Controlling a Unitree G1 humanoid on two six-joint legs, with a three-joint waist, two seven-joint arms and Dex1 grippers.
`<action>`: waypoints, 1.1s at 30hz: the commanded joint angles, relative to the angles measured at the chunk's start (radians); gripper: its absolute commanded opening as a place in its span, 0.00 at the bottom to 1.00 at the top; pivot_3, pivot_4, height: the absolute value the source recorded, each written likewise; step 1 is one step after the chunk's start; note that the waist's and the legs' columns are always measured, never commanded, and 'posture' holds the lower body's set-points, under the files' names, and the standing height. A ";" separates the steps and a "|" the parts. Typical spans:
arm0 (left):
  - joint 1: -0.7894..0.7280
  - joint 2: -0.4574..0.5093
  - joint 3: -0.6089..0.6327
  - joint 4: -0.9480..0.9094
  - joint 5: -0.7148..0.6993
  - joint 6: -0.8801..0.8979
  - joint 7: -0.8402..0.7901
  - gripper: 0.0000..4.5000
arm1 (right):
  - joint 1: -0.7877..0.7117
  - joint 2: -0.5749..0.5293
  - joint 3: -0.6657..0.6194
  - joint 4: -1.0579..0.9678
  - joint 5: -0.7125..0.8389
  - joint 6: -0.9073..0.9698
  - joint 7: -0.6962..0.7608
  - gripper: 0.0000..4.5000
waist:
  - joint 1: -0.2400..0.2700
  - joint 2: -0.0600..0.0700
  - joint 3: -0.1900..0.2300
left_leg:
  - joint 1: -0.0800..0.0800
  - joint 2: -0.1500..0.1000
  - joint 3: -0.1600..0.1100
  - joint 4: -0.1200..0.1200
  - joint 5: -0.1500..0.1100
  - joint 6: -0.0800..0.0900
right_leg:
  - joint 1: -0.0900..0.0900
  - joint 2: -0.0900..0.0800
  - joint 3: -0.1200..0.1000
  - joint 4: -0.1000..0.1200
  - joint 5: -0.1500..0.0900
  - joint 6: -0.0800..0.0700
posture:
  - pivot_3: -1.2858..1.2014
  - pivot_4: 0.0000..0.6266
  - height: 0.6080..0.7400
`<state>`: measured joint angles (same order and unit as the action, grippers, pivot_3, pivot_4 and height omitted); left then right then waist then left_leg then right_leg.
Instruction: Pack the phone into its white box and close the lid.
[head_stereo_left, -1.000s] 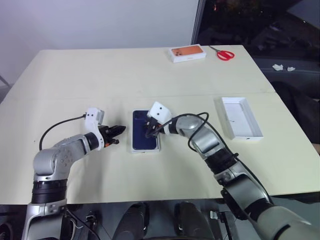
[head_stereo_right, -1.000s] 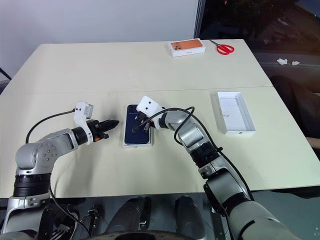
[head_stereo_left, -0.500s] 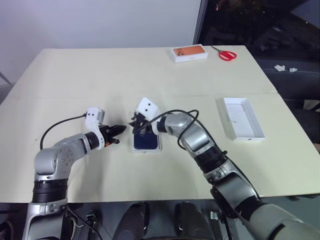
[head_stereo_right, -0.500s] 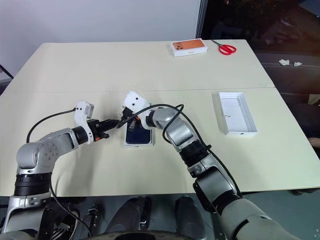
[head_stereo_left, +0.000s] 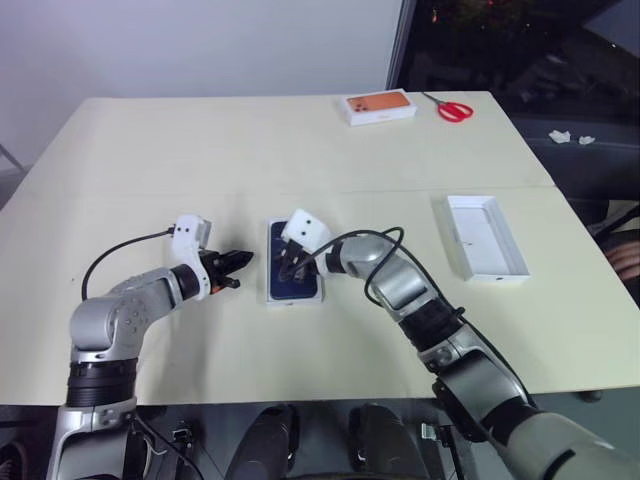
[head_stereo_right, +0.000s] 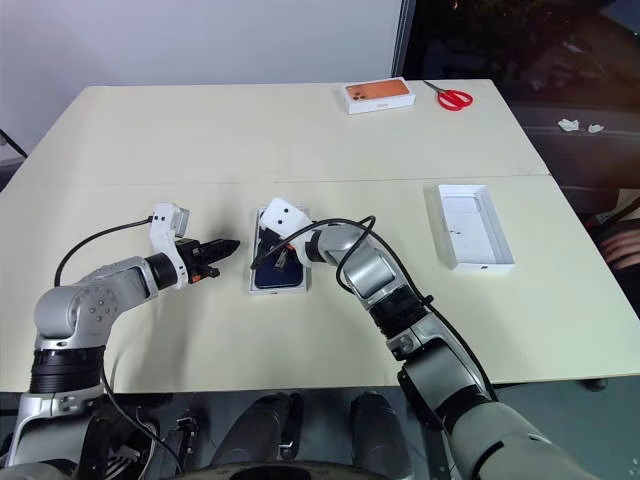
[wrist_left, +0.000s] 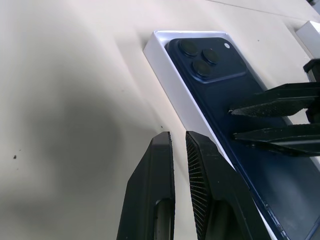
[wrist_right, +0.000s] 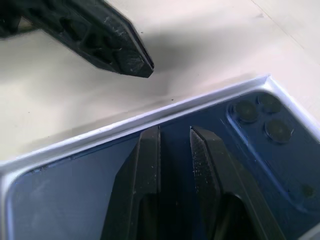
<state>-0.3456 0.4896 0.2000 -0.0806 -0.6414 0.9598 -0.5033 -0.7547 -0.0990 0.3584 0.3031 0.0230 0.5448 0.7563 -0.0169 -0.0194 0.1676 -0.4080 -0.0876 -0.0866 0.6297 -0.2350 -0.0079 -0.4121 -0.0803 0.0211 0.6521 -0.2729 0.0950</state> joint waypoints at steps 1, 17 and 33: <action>0.002 0.007 -0.003 -0.016 0.012 -0.030 -0.014 0.12 | -0.031 -0.002 -0.087 -0.110 0.090 0.059 0.025 0.22 | 0.000 0.000 0.000 | 0.000 0.000 0.000 0.000 0.000 0.000 | 0.000 0.000 0.000 0.000 0.000 0.000 | 0.52 0.24 1.00; 0.030 0.061 -0.185 0.033 0.203 -0.124 -0.041 0.00 | 0.024 -0.286 -0.036 -0.056 -0.047 -0.105 0.051 0.01 | 0.001 0.000 0.000 | 0.000 0.000 0.001 0.000 0.000 0.000 | 0.000 -0.001 0.000 -0.001 0.000 0.000 | 0.52 0.24 1.00; -0.054 0.059 -0.397 0.094 0.339 -0.059 -0.107 0.00 | 0.051 -0.265 0.019 -0.108 -0.091 -0.107 0.076 0.01 | 0.008 0.005 -0.003 | 0.002 -0.001 -0.001 0.001 0.000 0.001 | 0.004 -0.001 -0.001 -0.001 0.000 0.000 | 0.52 0.24 1.00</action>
<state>-0.4327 0.5722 -0.1010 -0.0420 -0.3227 0.8479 -0.5887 -0.6888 -0.3694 0.3865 0.2291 -0.0667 0.4434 0.8315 -0.0086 -0.0148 0.1649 -0.4057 -0.0888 -0.0872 0.6304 -0.2353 -0.0071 -0.4076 -0.0816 0.0200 0.6508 -0.2729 0.0951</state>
